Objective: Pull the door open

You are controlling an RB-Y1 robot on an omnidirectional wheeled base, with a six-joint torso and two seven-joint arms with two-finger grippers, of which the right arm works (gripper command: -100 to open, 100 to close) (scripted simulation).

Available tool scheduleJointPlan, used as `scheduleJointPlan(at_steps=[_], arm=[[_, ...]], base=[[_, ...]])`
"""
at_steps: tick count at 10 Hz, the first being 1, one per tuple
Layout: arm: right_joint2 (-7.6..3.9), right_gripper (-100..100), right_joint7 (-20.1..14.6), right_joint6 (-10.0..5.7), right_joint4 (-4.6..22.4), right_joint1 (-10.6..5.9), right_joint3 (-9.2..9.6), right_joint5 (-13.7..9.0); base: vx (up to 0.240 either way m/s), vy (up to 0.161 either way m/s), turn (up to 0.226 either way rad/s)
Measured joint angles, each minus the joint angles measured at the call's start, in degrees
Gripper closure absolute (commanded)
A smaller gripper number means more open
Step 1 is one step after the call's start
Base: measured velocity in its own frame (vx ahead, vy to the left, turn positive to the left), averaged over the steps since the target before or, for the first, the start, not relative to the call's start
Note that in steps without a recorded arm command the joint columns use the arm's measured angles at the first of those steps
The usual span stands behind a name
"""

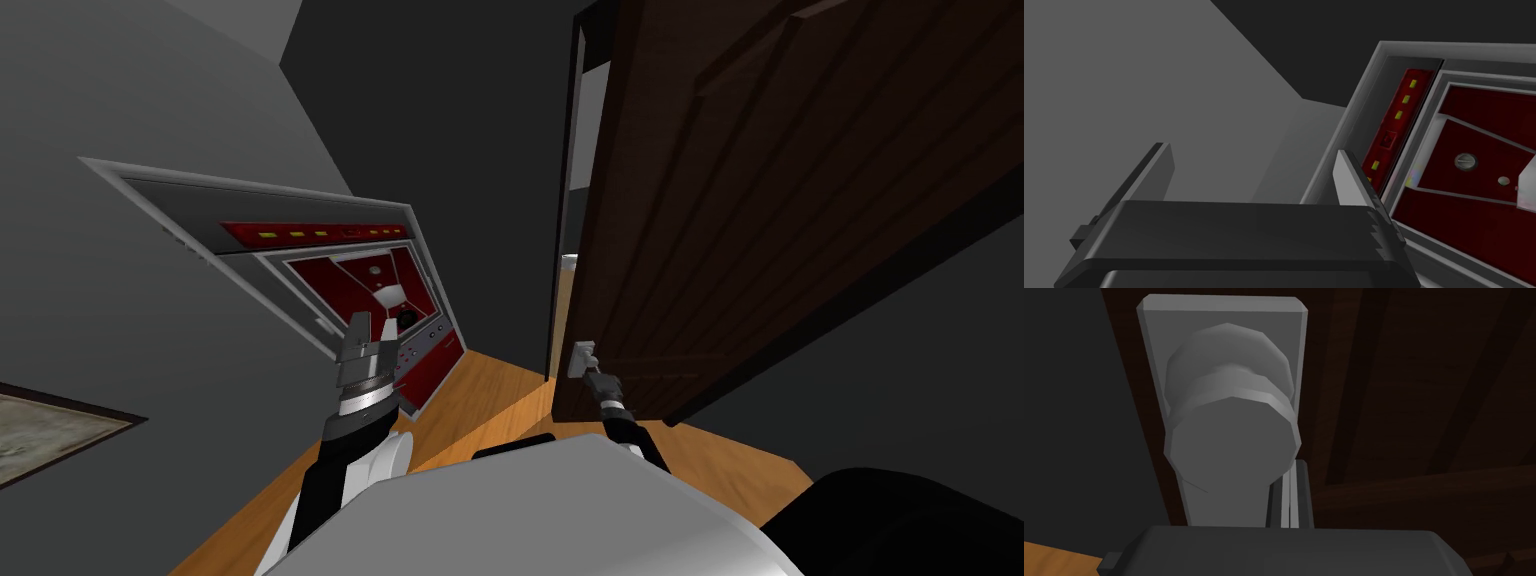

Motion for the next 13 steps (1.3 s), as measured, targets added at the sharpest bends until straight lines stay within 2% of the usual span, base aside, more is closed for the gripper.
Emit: scheduleJointPlan(at_steps=[1,3,6,10,12,13], arm=[[0.18,-100,-0.32,0.45,-0.81,0.48,-0.03,-0.47],[0.26,-100,-1.44,0.45,-0.66,0.72,-0.14,-1.3],[-0.69,-100,-2.07,2.99,-2.64,3.26,-1.64,-2.47],[-1.44,-100,-2.67,5.71,-4.95,4.71,-2.58,-3.5],[-1.82,-100,-3.1,6.24,-6.12,5.9,-2.62,-3.79],[-2.05,-100,-3.27,6.54,-6.11,5.76,-2.78,-3.97]], base=[[-0.046,-0.01,0.032],[0.018,-0.024,-0.047],[0.05,0.032,-0.03],[0.052,0.015,-0.012],[0.042,0.007,-0.013],[0.014,0.005,0.002]])
